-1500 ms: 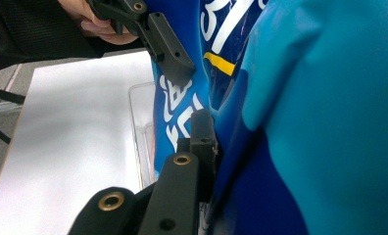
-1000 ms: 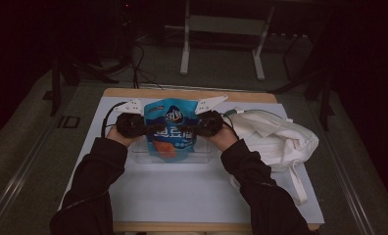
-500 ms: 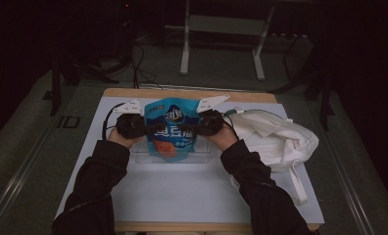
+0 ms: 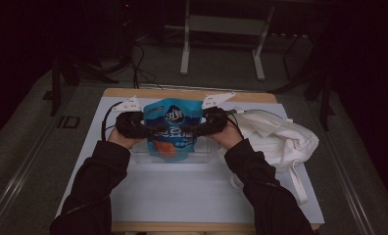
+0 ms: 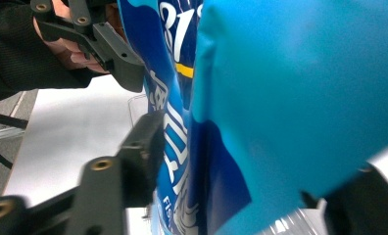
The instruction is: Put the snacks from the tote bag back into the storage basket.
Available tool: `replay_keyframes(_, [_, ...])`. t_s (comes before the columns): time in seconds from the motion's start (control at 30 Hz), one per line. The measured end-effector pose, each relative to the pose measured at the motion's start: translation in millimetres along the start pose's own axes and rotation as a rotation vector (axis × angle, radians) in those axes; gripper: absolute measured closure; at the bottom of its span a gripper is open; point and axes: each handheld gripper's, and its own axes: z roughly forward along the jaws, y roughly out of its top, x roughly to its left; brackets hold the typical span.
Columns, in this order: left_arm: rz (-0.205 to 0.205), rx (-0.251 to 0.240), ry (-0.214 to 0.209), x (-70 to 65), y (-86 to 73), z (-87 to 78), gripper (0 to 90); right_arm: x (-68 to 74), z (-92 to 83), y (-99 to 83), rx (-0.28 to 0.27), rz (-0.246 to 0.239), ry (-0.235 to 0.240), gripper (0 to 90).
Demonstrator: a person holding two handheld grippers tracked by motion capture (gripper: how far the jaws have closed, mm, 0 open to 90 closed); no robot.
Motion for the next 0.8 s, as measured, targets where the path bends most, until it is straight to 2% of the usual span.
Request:
replay_keyframes(0.03, [-0.005,0.004,0.013,-1.0,0.0,0.3,31.9,-0.4,-0.8,0.1,-0.001,0.004,0.001,29.7])
replay_keyframes(0.1, [0.0,0.015,-0.011,-2.1,-0.8,0.8,20.0,0.3,-2.2,0.3,0.003,-0.005,-0.014,20.8])
replay_keyframes(0.13, [-0.005,0.016,-0.003,-2.7,-0.8,0.8,12.5,0.2,-3.4,0.5,-0.002,0.004,-0.021,18.4])
replay_keyframes(0.2, [-0.006,0.009,-0.003,-3.8,-1.1,-0.1,9.1,0.0,-6.8,0.3,-0.023,0.0,-0.016,13.9])
replay_keyframes(0.27, [-0.017,0.005,0.012,-4.8,-0.8,-1.9,2.2,-0.8,-10.2,0.1,-0.035,0.014,-0.026,14.1])
replay_keyframes(0.33, [-0.032,-0.007,0.024,-5.4,-1.3,-5.2,2.2,-1.0,-13.7,-0.8,-0.041,0.015,-0.04,14.1])
replay_keyframes(0.47, [-0.024,0.007,0.08,-10.6,-4.2,-11.7,2.2,-0.9,-18.1,-4.3,-0.03,0.003,-0.054,14.1])
replay_keyframes(0.67, [-0.045,0.008,0.09,-21.2,-13.5,-21.3,2.2,3.3,-25.9,-12.4,-0.013,-0.006,-0.065,14.2])
replay_keyframes(0.8, [-0.066,0.024,0.117,-26.5,-18.7,-25.6,2.2,4.9,-32.8,-15.8,-0.019,0.002,-0.08,14.2])
